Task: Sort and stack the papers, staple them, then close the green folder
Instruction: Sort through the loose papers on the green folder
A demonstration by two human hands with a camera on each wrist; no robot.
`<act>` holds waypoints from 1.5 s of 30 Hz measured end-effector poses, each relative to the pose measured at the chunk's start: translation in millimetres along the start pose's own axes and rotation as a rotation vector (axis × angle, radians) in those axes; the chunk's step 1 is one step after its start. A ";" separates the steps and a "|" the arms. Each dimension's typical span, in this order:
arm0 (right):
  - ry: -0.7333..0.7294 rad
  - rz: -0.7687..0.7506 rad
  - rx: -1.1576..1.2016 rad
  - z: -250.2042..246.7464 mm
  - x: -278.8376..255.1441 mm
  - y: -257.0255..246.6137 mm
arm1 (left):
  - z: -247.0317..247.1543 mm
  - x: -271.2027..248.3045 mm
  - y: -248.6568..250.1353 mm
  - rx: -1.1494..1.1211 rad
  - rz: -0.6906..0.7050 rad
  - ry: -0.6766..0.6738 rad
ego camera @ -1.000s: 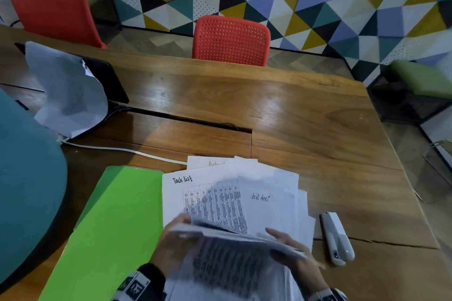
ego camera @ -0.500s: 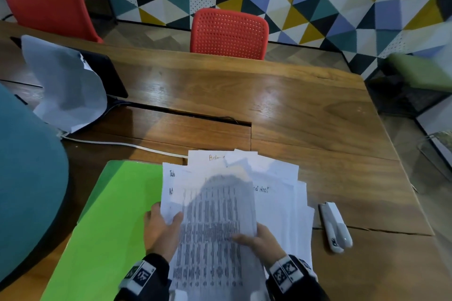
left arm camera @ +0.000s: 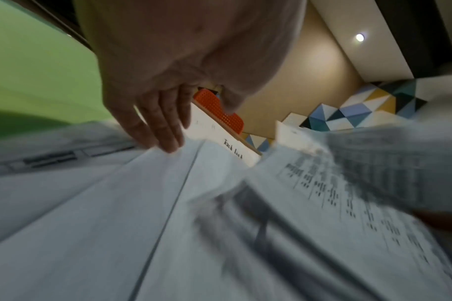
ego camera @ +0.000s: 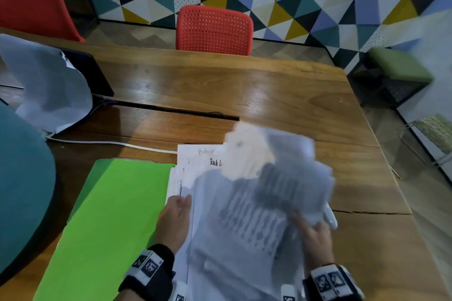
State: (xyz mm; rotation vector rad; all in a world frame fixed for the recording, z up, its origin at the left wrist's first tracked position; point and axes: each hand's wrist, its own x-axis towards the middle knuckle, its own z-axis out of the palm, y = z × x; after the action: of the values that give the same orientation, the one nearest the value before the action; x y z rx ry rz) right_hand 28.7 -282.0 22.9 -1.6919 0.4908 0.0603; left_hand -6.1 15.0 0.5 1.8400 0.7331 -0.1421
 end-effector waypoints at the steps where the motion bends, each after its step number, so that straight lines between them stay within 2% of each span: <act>1: 0.162 -0.064 0.002 -16.4 2.6 -0.6 | 4.7 1.5 -3.0 0.087 0.003 0.030; 3: 0.368 -0.073 0.004 -42.5 7.5 2.4 | 13.6 4.1 -10.4 0.240 0.019 0.068; 6: 0.471 -0.054 -0.001 -59.9 5.2 5.7 | 23.5 2.8 -12.7 0.370 -0.010 0.099; 12: 0.411 -0.008 -0.038 -56.7 -12.8 12.4 | 39.7 -6.7 -8.4 0.471 -0.088 0.061; 16: 0.399 0.071 -0.091 -50.6 -15.1 20.8 | 47.3 -2.3 -16.8 0.435 -0.063 -0.109; 18: 0.400 0.089 -0.089 -51.3 -14.6 19.6 | 37.7 -3.0 -14.2 0.412 0.009 -0.154; 19: 0.400 0.085 -0.084 -53.3 -13.2 18.1 | 26.4 -3.7 -8.5 0.384 0.050 -0.109; 21: 0.391 0.070 -0.066 -58.8 -9.4 12.8 | -6.2 -3.7 7.4 0.310 0.153 0.049; 23: 0.358 0.051 -0.029 -62.4 -6.2 6.4 | -48.2 -6.0 29.3 0.254 0.313 0.219; 26: 0.272 0.053 0.017 -56.5 -6.0 0.1 | -102.8 -21.0 71.7 0.291 0.572 0.353; 28: 0.191 0.055 0.029 -47.2 -6.1 0.8 | -114.9 -47.0 108.1 0.302 0.776 0.318; 30: 0.087 0.038 0.051 -31.5 -6.4 -1.9 | -99.1 -72.1 129.4 0.295 0.937 0.201; 32: -0.031 0.013 0.060 -8.3 -10.6 -7.4 | -65.4 -83.4 131.3 0.294 0.996 0.057; 33: -0.092 0.017 0.084 3.2 -14.4 -11.5 | -43.7 -83.7 127.9 0.310 0.976 -0.005; 35: -0.171 0.080 0.122 22.6 -19.3 -14.4 | 4.0 -76.4 118.9 0.353 0.825 -0.140; 37: -0.164 0.182 0.123 33.7 -19.9 -11.3 | 49.0 -62.5 105.9 0.403 0.659 -0.226; 39: -0.196 0.305 0.261 39.1 -18.3 -6.2 | 83.9 -50.5 91.2 0.416 0.531 -0.291; 42: -0.241 0.466 0.514 37.6 -16.2 -3.0 | 110.1 -46.6 71.3 0.239 0.333 -0.539; 44: -0.206 0.504 0.452 34.4 -10.1 8.1 | 109.1 -51.0 65.3 0.044 0.232 -0.683; 45: -0.221 0.517 0.368 28.9 -3.7 22.1 | 105.3 -50.8 61.6 -0.025 0.209 -0.687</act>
State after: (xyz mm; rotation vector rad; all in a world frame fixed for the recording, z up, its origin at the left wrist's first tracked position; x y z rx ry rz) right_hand 24.3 -255.5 -2.0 -1.1518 0.7132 0.4974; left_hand 12.5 -112.3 30.6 1.6747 0.0620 -0.5890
